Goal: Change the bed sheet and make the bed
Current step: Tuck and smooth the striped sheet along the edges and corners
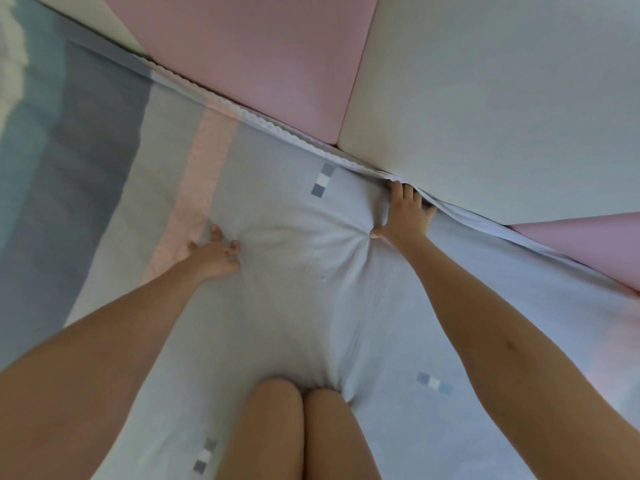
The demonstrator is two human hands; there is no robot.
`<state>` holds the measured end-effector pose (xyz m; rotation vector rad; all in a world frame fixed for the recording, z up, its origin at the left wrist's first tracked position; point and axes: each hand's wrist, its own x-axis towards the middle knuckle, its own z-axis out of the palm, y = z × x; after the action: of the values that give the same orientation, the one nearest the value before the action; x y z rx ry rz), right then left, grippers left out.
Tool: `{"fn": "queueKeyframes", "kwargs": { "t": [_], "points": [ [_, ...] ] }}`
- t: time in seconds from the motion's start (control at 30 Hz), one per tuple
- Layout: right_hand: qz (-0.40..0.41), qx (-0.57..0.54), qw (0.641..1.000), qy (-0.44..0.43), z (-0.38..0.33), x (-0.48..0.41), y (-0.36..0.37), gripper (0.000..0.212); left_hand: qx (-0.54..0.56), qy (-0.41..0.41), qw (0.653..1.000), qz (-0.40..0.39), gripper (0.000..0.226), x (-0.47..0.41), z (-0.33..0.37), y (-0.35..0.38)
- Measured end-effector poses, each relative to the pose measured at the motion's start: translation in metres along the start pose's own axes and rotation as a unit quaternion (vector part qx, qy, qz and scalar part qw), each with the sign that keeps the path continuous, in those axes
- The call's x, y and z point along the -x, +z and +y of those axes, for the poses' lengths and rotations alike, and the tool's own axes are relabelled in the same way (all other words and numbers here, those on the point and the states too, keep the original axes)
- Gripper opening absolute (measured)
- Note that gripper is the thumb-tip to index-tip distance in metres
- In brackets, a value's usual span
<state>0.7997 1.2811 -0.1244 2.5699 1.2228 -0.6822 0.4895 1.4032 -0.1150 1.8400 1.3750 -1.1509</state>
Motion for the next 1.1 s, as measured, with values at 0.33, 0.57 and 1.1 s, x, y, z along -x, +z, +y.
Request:
{"fn": "queueKeyframes", "kwargs": {
  "t": [0.33,0.57,1.1],
  "points": [
    [0.063,-0.095,0.988,0.109,0.088,0.058,0.028,0.072,-0.07,0.311,0.89,0.325,0.048,0.022,0.138,-0.024],
    [0.201,-0.106,0.959,0.167,0.152,0.071,-0.005,0.041,-0.215,0.38,0.818,0.376,0.07,0.009,0.196,-0.036],
    [0.224,-0.251,0.909,0.245,0.129,0.042,0.002,0.016,0.13,0.272,0.88,0.367,0.017,0.001,0.22,-0.039]
  ]
}}
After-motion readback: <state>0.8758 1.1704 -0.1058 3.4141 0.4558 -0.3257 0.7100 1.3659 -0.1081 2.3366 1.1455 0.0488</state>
